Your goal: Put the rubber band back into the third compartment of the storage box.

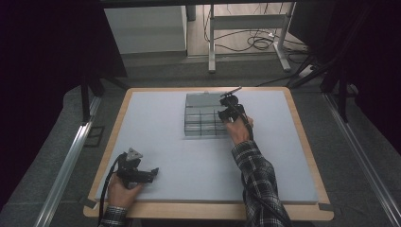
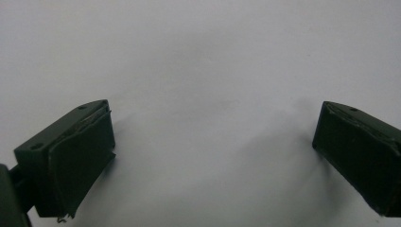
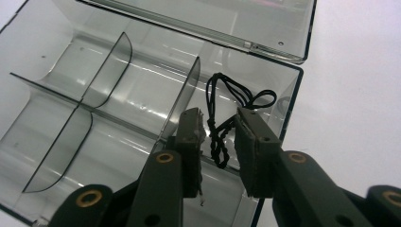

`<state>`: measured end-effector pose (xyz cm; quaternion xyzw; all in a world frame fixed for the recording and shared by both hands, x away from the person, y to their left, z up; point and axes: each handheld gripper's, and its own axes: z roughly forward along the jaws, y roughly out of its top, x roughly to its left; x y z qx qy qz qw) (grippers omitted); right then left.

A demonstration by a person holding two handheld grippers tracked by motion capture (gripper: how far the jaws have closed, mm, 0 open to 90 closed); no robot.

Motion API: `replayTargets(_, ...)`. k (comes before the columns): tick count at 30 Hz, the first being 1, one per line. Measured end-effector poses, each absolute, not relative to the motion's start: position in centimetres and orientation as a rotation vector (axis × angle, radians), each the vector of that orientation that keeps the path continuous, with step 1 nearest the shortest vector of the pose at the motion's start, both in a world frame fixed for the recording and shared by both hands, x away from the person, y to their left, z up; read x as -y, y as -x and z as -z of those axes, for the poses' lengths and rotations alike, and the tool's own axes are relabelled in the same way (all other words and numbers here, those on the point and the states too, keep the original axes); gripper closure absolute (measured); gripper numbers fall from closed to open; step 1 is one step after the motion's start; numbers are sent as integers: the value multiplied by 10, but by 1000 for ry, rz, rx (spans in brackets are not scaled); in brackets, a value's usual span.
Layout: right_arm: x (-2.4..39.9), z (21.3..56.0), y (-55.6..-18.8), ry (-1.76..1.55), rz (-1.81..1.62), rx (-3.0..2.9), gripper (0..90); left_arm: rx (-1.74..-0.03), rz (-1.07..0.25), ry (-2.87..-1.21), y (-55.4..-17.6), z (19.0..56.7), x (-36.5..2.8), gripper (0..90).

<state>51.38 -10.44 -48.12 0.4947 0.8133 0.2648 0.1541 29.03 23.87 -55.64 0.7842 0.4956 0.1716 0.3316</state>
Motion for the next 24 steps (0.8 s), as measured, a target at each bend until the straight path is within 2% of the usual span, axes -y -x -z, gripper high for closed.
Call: replayTargets(24, 102, 469, -492, -1295, -835, -2373, 452, -1296, -449, -2049, -290, 556, -239, 0)
